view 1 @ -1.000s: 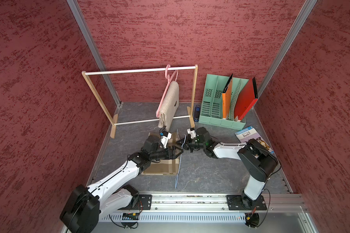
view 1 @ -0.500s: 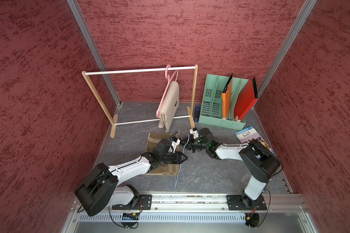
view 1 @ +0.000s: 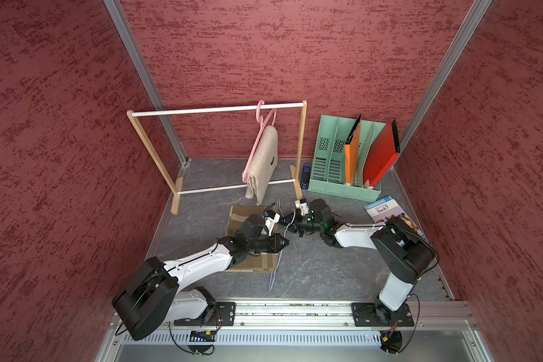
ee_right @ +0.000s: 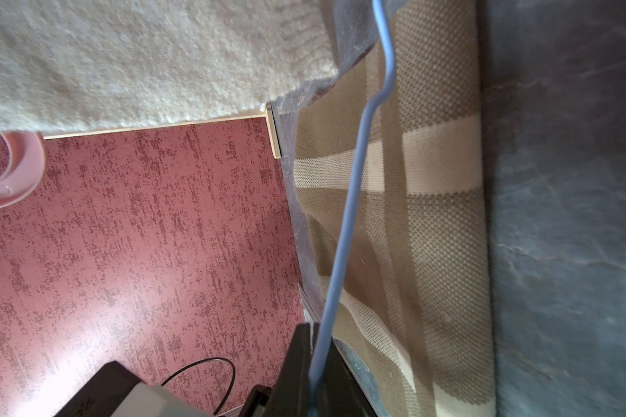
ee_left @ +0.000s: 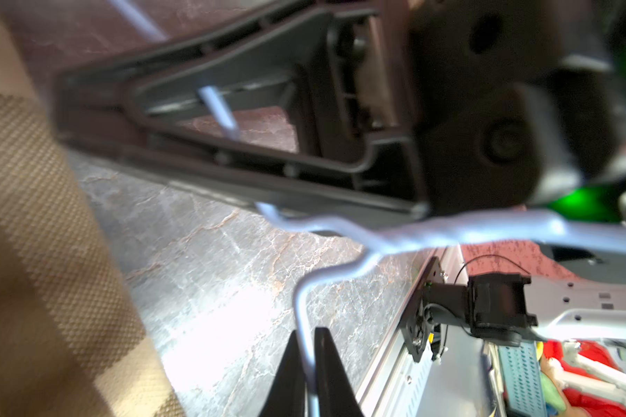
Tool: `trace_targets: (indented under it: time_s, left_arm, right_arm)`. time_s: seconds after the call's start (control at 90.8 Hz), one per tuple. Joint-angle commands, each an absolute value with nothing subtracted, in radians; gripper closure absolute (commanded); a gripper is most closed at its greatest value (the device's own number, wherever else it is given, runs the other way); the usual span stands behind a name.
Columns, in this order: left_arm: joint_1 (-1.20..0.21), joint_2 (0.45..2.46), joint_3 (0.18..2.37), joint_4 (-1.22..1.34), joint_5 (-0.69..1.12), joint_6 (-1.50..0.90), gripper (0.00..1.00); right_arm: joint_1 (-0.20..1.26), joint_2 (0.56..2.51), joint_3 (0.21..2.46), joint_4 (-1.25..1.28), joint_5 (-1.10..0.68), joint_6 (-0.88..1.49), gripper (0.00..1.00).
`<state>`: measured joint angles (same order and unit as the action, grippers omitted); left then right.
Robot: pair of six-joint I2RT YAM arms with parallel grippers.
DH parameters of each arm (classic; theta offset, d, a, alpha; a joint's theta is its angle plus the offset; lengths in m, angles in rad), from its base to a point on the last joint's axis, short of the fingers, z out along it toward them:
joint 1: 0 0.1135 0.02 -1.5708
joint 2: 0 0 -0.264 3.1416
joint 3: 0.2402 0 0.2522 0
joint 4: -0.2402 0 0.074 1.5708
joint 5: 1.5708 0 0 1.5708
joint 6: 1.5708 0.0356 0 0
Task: Hang the scarf on the hanger
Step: Place the hanger at the clothesline.
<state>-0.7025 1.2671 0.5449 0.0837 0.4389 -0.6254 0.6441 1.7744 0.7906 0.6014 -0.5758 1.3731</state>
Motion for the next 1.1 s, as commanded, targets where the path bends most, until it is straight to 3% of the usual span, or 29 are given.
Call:
trace_targets:
  time_s: [0.0, 0.231, 0.43, 0.749, 1.091]
  left_arm:
    - [-0.701, 1.266, 0.563, 0.096, 0.427, -0.621, 1.00]
    - [-0.701, 1.245, 0.574, 0.103, 0.439, -0.627, 1.00]
    - [-0.701, 1.200, 0.582, 0.070, 0.428, -0.625, 1.00]
    - [-0.689, 1.139, 0.673, -0.066, 0.395, -0.650, 1.00]
    - [-0.626, 0.928, 0.919, -0.515, 0.322, -0.677, 1.00]
  right_arm:
    - [0.632, 1.770, 0.788, 0.595, -0.565, 1.352, 1.00]
    - [0.614, 1.749, 0.779, 0.603, -0.566, 1.342, 0.84]
    - [0.579, 1.680, 0.774, 0.533, -0.553, 1.302, 0.65]
    - [0.467, 1.486, 0.730, 0.295, -0.539, 1.166, 0.54]
    - [0.318, 1.238, 0.717, -0.001, -0.512, 0.986, 0.49]
